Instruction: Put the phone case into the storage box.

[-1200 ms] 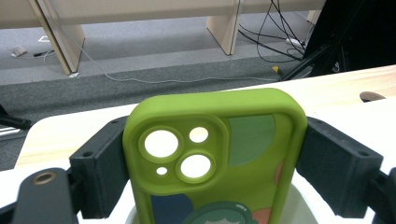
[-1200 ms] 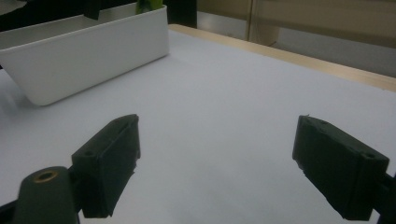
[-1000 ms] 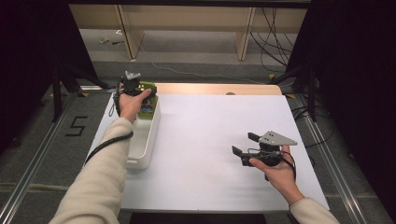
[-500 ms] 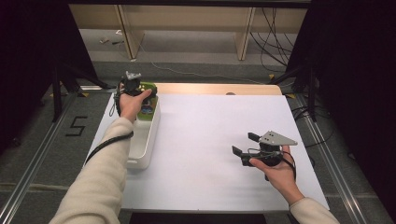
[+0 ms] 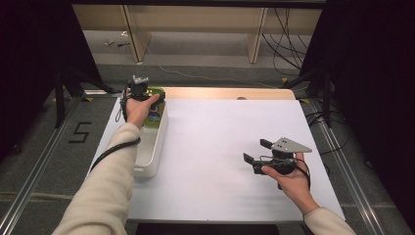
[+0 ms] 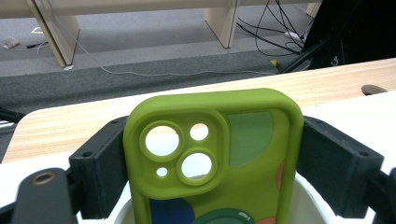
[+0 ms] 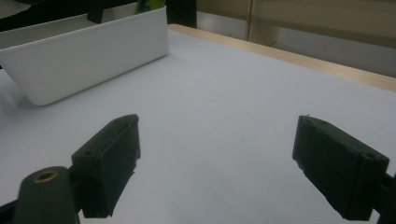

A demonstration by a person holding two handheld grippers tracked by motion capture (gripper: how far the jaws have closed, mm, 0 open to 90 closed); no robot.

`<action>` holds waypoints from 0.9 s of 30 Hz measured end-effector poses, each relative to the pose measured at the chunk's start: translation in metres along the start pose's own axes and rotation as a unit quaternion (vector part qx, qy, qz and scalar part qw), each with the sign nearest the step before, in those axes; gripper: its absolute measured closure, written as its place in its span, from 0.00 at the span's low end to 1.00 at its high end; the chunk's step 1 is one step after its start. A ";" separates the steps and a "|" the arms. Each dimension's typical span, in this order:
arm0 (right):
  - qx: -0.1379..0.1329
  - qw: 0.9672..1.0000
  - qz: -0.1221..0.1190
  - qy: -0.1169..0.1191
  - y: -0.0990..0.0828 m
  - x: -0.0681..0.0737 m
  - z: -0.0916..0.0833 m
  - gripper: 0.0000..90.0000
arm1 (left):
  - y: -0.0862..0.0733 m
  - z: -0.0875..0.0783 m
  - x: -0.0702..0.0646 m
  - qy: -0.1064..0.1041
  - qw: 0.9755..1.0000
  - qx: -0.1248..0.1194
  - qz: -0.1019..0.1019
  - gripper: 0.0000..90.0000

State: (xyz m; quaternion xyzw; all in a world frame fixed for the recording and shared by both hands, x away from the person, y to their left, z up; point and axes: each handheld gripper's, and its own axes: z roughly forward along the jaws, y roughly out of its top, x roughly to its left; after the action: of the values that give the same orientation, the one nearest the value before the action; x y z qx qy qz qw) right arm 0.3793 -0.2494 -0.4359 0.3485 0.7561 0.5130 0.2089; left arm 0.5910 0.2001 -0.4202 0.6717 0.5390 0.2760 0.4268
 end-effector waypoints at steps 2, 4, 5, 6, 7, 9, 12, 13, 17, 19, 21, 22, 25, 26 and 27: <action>0.000 1.000 0.000 0.000 0.000 0.000 0.000 0.18 | 0.000 0.000 0.000 0.000 1.000 -0.001 -0.002 0.17; 0.000 1.000 0.000 0.000 0.000 0.000 0.000 0.18 | -0.001 0.000 0.000 -0.001 1.000 0.001 -0.002 0.17; 0.000 1.000 0.000 0.000 0.000 0.000 0.000 0.18 | -0.001 0.001 0.000 -0.001 1.000 0.001 -0.002 0.17; 0.000 1.000 0.000 0.000 0.000 0.000 0.000 0.18 | -0.001 0.001 0.000 -0.001 1.000 0.001 -0.003 0.17; -0.001 1.000 0.000 0.000 0.000 0.000 0.000 0.18 | -0.002 0.001 0.001 -0.001 1.000 0.001 -0.003 0.17; 0.000 1.000 0.000 0.000 0.000 0.000 0.000 0.18 | -0.002 0.001 0.001 -0.001 1.000 0.001 -0.004 0.17; 0.000 1.000 0.000 0.000 0.000 0.000 0.000 0.18 | -0.002 0.001 0.001 -0.002 1.000 0.003 -0.005 0.17; 0.000 1.000 0.000 0.001 0.000 0.000 0.000 0.18 | -0.002 0.002 0.001 -0.002 1.000 0.003 -0.005 0.17; 0.000 1.000 0.000 0.001 0.000 0.000 0.000 0.18 | -0.002 0.002 0.001 -0.003 1.000 0.004 -0.003 0.17; 0.000 1.000 0.000 0.001 0.000 0.000 0.000 0.18 | -0.002 0.002 0.001 -0.004 1.000 0.003 -0.001 0.17; 0.000 1.000 -0.001 0.001 0.000 0.000 0.000 0.18 | -0.002 0.002 0.002 -0.004 1.000 0.004 -0.001 0.17; 0.001 1.000 -0.001 0.000 0.000 0.000 0.000 0.18 | -0.002 0.002 0.002 -0.004 1.000 0.004 -0.001 0.17; 0.001 1.000 -0.001 0.000 0.000 0.000 0.000 0.18 | -0.003 0.002 0.002 -0.003 1.000 0.003 0.000 0.16; 0.001 1.000 -0.001 0.001 0.000 0.000 0.000 0.18 | -0.003 0.003 0.003 -0.003 1.000 0.003 0.001 0.16; 0.001 1.000 -0.001 0.001 0.000 0.000 0.000 0.18 | -0.003 0.003 0.003 -0.004 1.000 0.002 0.002 0.16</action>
State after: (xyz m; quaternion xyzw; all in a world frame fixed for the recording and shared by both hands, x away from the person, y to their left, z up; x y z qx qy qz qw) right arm 0.3792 -0.2491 -0.4360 0.3473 0.7574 0.5122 0.2083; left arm 0.5925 0.2021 -0.4240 0.6750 0.5365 0.2734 0.4264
